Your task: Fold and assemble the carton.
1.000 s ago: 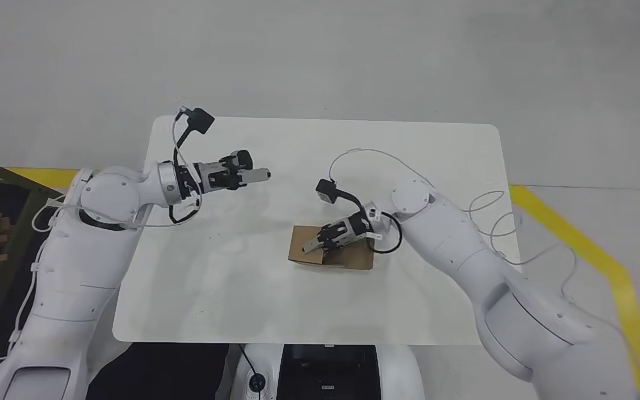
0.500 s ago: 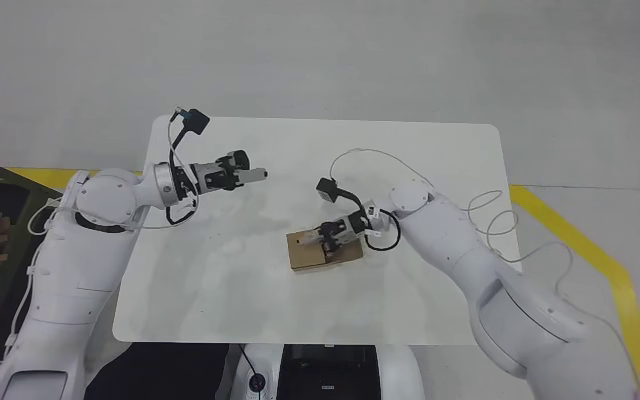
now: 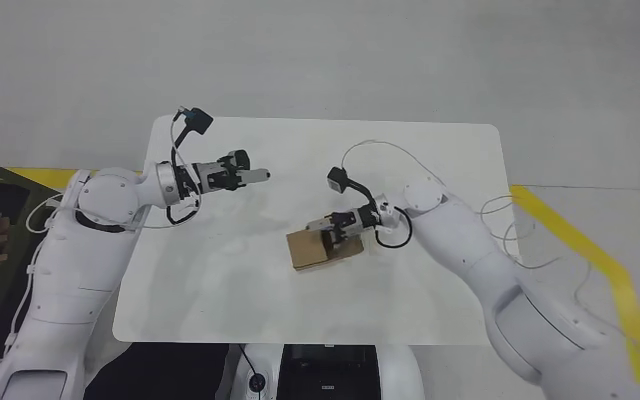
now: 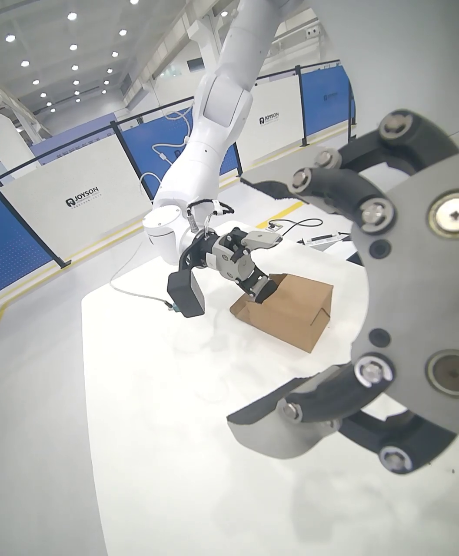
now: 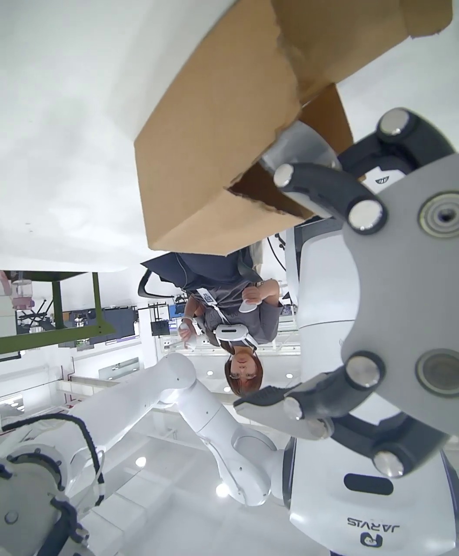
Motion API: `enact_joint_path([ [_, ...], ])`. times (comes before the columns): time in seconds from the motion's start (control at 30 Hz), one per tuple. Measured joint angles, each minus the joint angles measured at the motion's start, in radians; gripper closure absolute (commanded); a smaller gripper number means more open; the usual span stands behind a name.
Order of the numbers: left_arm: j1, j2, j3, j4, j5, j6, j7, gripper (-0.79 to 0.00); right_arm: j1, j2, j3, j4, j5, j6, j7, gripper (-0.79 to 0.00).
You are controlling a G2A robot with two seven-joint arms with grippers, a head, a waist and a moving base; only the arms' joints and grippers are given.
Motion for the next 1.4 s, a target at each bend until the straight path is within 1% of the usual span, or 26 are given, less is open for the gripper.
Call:
enact_joint_path([
  [0.1,0.000,0.000,0.002,-0.003,0.003,0.000,0.003,-0.785,-0.016,0.037,0.035,-0.054,-0.015,-0.014,-0.014,-0.785],
  [0.3,-0.001,0.002,0.007,-0.022,0.035,0.012,0.013,-0.785,-0.054,0.124,0.128,-0.207,-0.064,-0.024,-0.024,-0.785],
  [0.4,0.003,0.001,0.008,-0.039,0.053,0.001,0.046,-0.785,-0.085,0.170,0.191,-0.292,-0.085,-0.027,-0.028,-0.785],
  [0.5,0.019,-0.002,0.026,-0.076,0.101,-0.024,0.091,-0.785,-0.128,0.214,0.259,-0.380,-0.104,-0.033,-0.033,-0.785],
  [0.57,0.030,-0.004,0.045,-0.106,0.177,-0.039,0.135,-0.785,-0.158,0.241,0.305,-0.438,-0.127,-0.030,-0.031,-0.785],
  [0.73,0.075,-0.012,0.065,-0.171,0.336,-0.062,0.308,-0.785,-0.225,0.296,0.424,-0.544,-0.148,-0.042,-0.042,-0.785],
  [0.87,0.122,-0.015,0.066,-0.218,0.489,-0.086,0.446,-0.785,-0.267,0.323,0.489,-0.601,-0.155,-0.043,-0.043,-0.785],
  [0.93,0.139,-0.016,0.066,-0.227,0.550,-0.095,0.494,-0.785,-0.282,0.332,0.507,-0.620,-0.159,-0.041,-0.042,-0.785],
  [1.07,0.138,-0.016,0.066,-0.226,0.546,-0.094,0.493,-0.785,-0.300,0.342,0.526,-0.626,-0.158,-0.038,-0.038,-0.785],
  [1.4,0.138,-0.016,0.066,-0.226,0.546,-0.094,0.492,-0.785,-0.300,0.342,0.527,-0.624,-0.158,-0.038,-0.038,-0.785],
])
